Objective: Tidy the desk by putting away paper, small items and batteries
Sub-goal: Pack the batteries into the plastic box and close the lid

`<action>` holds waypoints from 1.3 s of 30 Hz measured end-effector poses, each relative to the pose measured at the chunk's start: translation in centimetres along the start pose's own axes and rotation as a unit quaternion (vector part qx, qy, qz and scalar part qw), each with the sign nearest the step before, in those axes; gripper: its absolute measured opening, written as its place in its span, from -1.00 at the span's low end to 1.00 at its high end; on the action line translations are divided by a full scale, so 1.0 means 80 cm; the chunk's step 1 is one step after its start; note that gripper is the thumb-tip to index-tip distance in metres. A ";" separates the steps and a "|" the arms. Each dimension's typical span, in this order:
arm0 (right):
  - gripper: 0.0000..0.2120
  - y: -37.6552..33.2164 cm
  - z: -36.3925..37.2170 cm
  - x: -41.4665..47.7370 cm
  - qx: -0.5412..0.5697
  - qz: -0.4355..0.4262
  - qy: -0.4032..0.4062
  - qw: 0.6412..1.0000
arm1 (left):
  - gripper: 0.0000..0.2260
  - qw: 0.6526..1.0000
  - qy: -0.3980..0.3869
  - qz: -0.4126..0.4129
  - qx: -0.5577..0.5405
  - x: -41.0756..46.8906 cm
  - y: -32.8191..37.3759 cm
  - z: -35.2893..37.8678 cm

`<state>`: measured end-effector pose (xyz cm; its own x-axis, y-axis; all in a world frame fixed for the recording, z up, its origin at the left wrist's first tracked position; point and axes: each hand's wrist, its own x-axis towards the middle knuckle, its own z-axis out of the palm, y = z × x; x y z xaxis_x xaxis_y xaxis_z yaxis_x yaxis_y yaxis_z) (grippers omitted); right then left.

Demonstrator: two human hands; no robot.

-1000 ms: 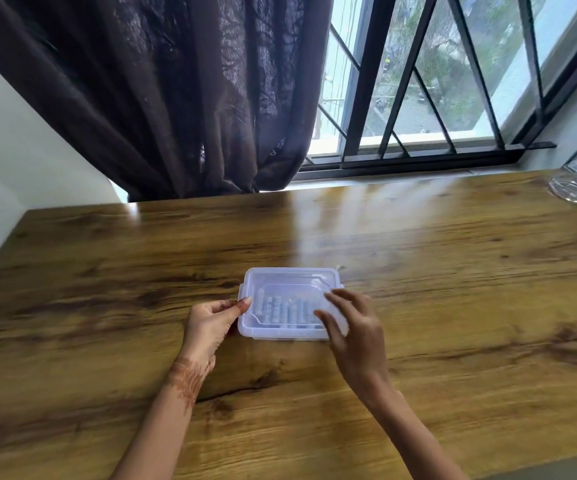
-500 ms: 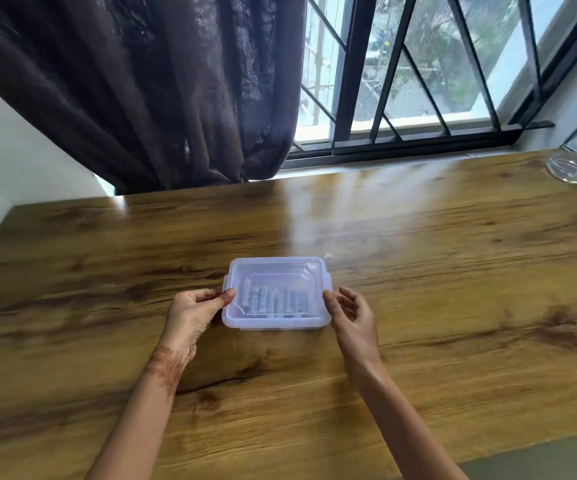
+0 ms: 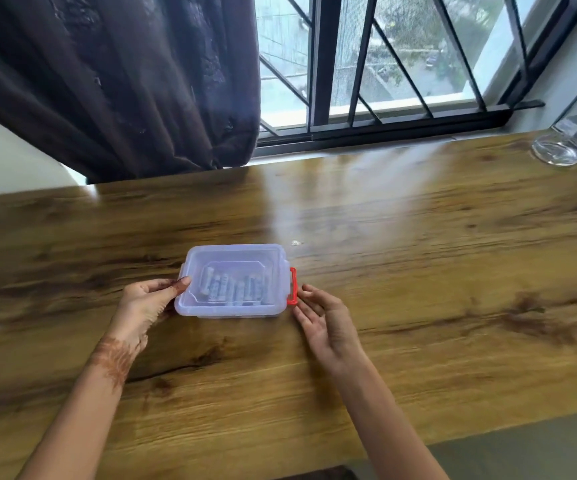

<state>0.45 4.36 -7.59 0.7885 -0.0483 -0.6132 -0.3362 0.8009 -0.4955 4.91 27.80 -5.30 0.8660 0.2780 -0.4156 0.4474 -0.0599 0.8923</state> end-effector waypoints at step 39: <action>-0.58 0.016 0.027 -0.012 -0.521 -0.362 0.057 0.771 | -0.83 0.992 -0.095 -0.052 -0.069 0.000 -0.011 -0.011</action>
<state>0.40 6.70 -6.31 0.9334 -0.3571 0.0351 -0.1078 -0.3724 -0.9218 4.36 28.68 -5.93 0.8494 0.0895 -0.5202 0.5125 0.0959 0.8533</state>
